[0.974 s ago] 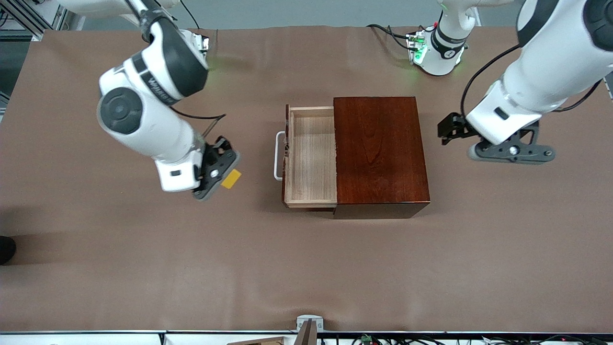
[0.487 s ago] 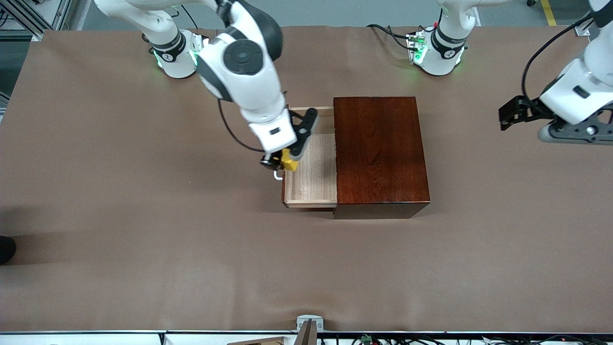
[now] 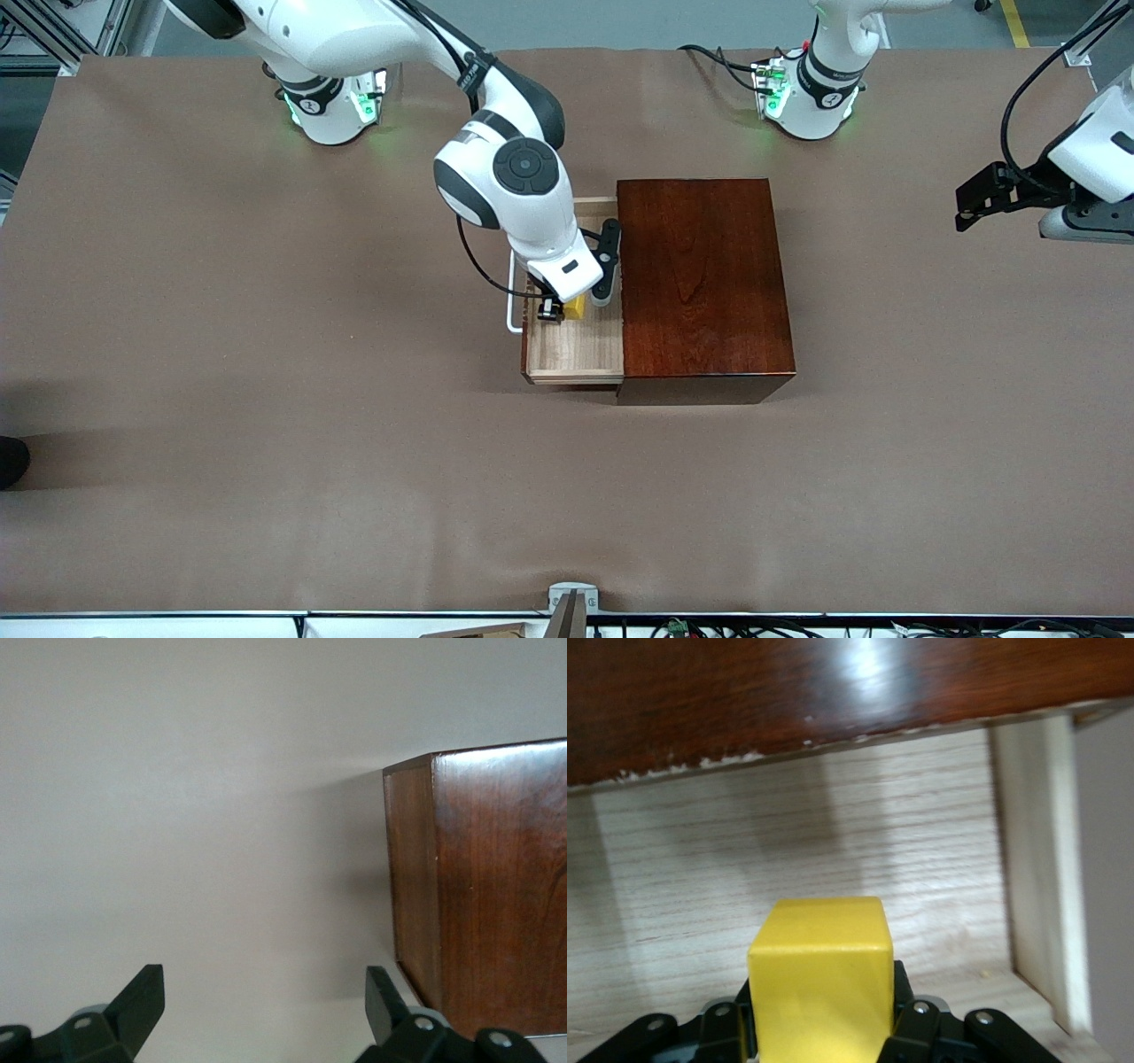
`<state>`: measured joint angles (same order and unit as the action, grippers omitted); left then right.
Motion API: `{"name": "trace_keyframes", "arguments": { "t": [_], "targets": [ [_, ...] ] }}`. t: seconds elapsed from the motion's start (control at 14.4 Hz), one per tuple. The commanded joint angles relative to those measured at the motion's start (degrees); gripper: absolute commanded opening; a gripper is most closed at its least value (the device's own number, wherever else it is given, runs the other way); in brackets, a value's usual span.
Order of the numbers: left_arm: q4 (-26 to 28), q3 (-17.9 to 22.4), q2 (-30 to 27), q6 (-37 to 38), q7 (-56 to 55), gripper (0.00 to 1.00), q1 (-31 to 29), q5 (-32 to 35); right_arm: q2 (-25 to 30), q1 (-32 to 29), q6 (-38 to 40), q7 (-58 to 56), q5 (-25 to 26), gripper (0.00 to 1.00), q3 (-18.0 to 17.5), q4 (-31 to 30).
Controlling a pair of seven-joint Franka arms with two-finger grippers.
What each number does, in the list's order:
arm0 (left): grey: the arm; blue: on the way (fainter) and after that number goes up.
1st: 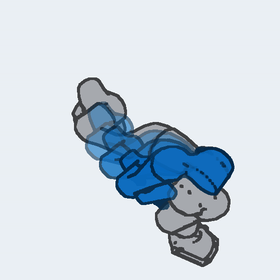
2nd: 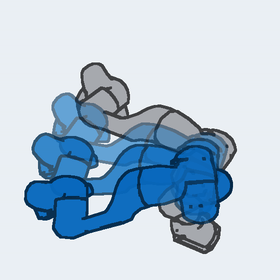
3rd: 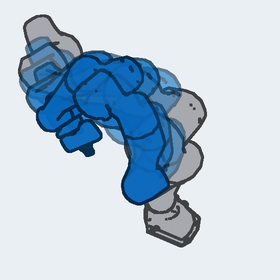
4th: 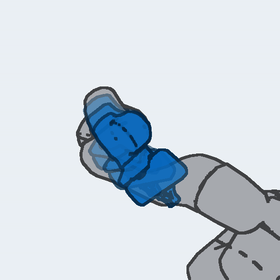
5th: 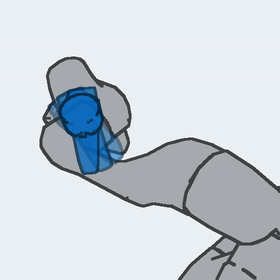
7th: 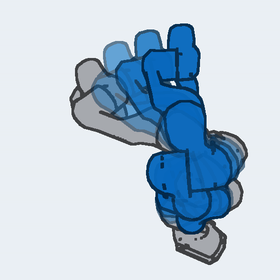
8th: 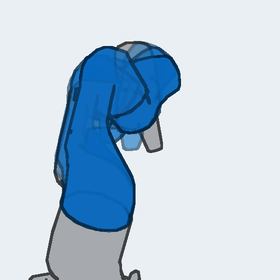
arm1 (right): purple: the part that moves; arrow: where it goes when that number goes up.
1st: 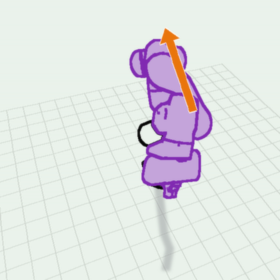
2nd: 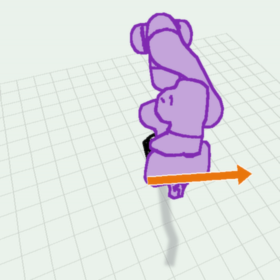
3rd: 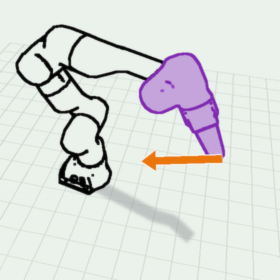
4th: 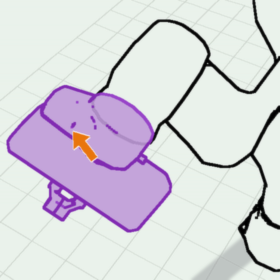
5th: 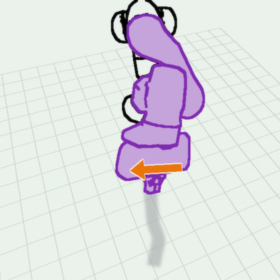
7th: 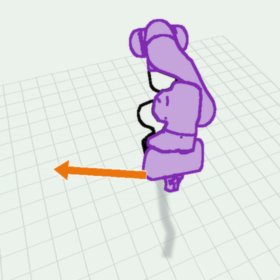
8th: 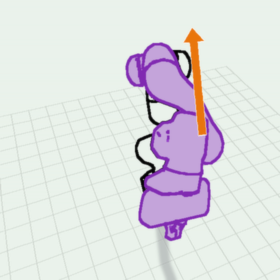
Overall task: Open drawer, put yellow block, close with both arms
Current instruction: 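Carry the yellow cube with the right gripper over the open drawer, then open the right gripper to drop the cube, then withdraw it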
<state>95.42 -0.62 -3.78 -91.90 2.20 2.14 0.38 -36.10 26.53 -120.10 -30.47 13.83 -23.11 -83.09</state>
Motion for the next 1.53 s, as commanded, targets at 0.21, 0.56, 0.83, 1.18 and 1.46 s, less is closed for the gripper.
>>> {"name": "trace_keyframes", "arguments": {
  "t": [0.21, 0.56, 0.83, 1.18, 1.46],
  "targets": [
    [1.7, 1.24, -1.4, -1.53, -7.04, 1.0, 0.85, -2.05, -4.06, 3.26, -0.74, -1.17, 2.6, 0.0, 0.35, 1.18],
    [0.92, 1.15, -0.79, -1.53, -6.86, 1.0, 0.41, -2.05, -4.15, 3.01, -1.37, -0.91, 2.51, 1.0, 0.35, 1.18],
    [0.56, 0.88, -0.61, -1.53, -6.68, 1.0, 0.41, -2.05, -3.36, 2.3, -0.84, -0.3, 1.81, 1.0, 0.17, 1.44],
    [0.56, 0.8, -0.61, -1.44, -6.77, 1.0, 0.49, -2.05, 1.29, 1.08, 2.14, 7.15, 1.28, 1.0, 0.08, 2.93],
    [0.56, 0.8, -0.43, -1.44, -6.95, 1.0, 0.67, -2.05, 6.21, 0.63, 7.76, 20.49, 1.46, 1.0, 0.26, 2.85]
  ]
}}
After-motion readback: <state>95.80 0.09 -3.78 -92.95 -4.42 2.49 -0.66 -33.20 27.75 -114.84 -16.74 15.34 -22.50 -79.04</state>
